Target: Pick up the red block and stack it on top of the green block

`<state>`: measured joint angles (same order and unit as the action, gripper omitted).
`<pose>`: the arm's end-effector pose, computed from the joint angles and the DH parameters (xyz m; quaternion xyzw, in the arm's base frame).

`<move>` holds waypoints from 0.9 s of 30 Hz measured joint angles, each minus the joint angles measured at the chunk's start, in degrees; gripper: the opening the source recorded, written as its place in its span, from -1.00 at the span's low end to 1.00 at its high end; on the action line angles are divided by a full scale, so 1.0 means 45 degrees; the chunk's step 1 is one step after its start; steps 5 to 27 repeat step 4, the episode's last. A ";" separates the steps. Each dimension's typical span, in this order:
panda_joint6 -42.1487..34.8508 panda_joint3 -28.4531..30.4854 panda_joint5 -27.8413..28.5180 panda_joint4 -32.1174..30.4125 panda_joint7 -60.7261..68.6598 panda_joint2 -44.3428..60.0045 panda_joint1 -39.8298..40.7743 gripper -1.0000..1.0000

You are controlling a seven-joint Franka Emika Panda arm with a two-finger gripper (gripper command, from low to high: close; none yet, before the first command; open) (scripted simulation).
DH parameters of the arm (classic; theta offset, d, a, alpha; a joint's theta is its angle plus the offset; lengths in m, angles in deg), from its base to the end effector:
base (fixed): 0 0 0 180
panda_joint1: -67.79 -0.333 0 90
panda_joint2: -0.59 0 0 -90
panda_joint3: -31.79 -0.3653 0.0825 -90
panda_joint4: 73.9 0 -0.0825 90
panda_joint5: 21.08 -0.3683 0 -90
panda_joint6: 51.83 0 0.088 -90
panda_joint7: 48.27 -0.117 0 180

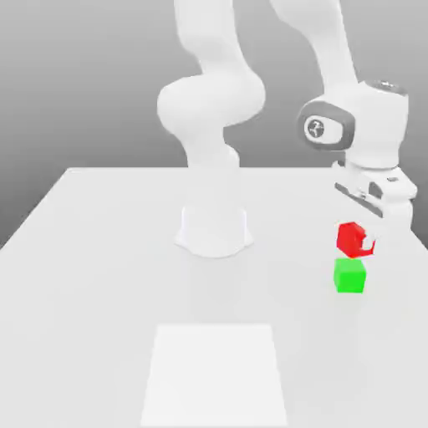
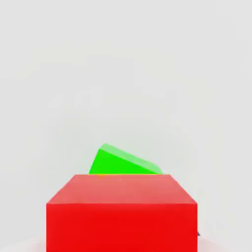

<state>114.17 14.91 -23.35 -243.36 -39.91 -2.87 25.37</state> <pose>0.1653 0.2707 0.2474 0.8414 0.5404 0.0007 0.0041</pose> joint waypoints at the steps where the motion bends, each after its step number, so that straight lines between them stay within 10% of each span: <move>1: 0.0436 0.0125 0.0342 0.0005 -0.0229 0.0455 0.0013 -1.00; 2: 0.0659 0.0177 0.0552 0.0007 -0.0375 0.0688 0.0053 1.00; 27: 0.0659 0.0178 0.0552 0.0007 -0.0375 0.0688 0.0175 1.00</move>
